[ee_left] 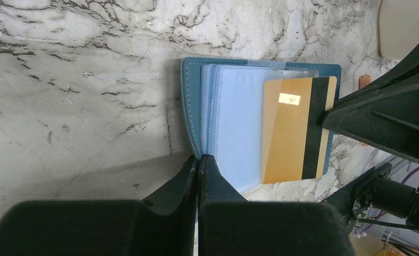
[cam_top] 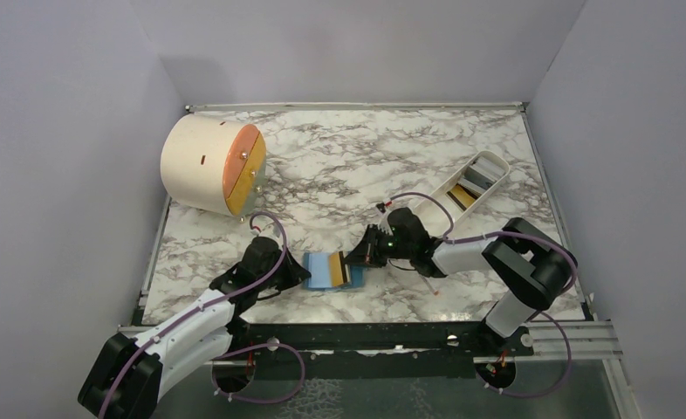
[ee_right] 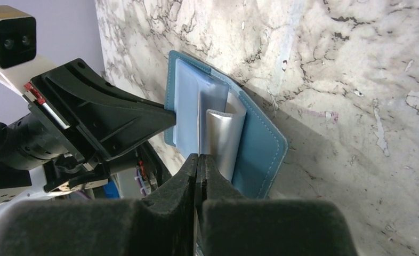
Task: Put the credit cards into the card holder
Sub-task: Insert the credit card into the card holder.
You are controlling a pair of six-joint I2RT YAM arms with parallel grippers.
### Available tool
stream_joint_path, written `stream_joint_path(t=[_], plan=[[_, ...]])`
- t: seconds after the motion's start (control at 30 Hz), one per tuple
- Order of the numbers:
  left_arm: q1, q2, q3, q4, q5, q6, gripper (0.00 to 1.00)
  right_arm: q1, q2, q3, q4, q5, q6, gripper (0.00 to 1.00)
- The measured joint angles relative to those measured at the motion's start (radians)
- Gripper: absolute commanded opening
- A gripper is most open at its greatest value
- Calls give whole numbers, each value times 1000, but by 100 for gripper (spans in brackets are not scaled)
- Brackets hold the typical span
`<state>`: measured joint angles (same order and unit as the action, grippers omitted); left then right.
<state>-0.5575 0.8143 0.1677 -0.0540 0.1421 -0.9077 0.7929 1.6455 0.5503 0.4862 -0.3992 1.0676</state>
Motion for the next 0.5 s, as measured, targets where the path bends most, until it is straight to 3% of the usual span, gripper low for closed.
stream_joint_path(t=[0.5], plan=[[0, 1, -17, 28, 32, -54, 0, 24, 32, 0, 66, 39, 2, 1]])
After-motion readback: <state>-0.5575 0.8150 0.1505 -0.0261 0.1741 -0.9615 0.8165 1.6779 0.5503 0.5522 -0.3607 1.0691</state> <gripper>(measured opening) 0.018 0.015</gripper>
